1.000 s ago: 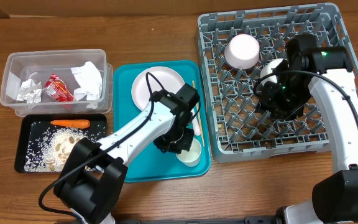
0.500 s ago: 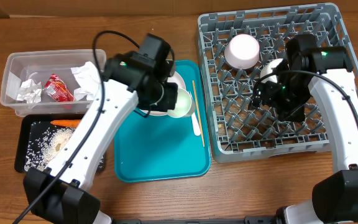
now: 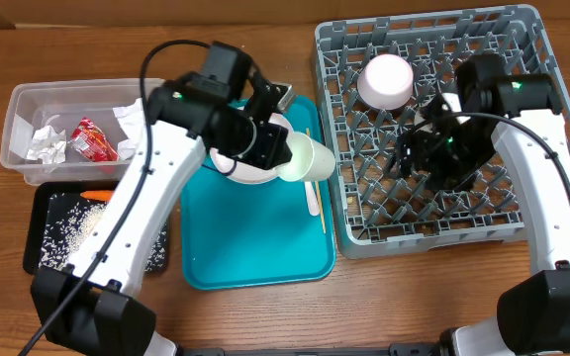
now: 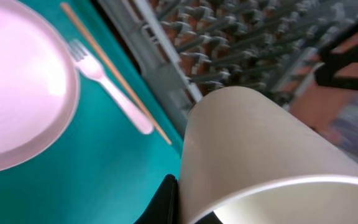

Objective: Sort waste into correct bins and load items into the dishwasher
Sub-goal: 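Lift the cup with the left gripper and hold it toward the right gripper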

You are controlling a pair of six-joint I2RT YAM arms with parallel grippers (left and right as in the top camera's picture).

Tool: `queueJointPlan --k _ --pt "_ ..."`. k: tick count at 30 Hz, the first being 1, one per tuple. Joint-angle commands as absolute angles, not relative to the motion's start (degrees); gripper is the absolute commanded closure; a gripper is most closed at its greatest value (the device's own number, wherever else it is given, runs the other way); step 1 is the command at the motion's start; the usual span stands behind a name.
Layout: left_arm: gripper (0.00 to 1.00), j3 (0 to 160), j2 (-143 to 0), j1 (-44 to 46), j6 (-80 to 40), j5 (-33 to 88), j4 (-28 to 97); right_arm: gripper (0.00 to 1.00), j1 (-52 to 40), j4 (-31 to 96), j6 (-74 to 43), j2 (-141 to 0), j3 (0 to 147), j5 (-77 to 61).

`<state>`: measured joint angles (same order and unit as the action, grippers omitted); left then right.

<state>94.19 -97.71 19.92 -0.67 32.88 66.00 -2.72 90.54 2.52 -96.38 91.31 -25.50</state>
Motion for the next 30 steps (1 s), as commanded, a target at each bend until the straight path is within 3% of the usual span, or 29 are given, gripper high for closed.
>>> queueJointPlan --k 1,6,13,30 --pt "0.96 94.7 -97.7 14.8 10.3 50.4 67.8 0.12 -2.9 92.7 23.0 -96.6 91.1 -43.5" --pt "0.96 94.7 -97.7 8.6 21.8 67.0 71.8 0.0 -2.9 95.0 35.3 -96.6 91.1 -54.3" --pt "0.96 94.6 -97.8 7.1 33.6 75.8 79.1 0.0 -2.9 96.2 50.8 -96.6 91.1 -68.8" --pt "0.96 94.6 -97.9 13.5 34.3 81.0 71.4 0.04 -3.3 92.2 51.5 -96.6 91.1 -82.8"
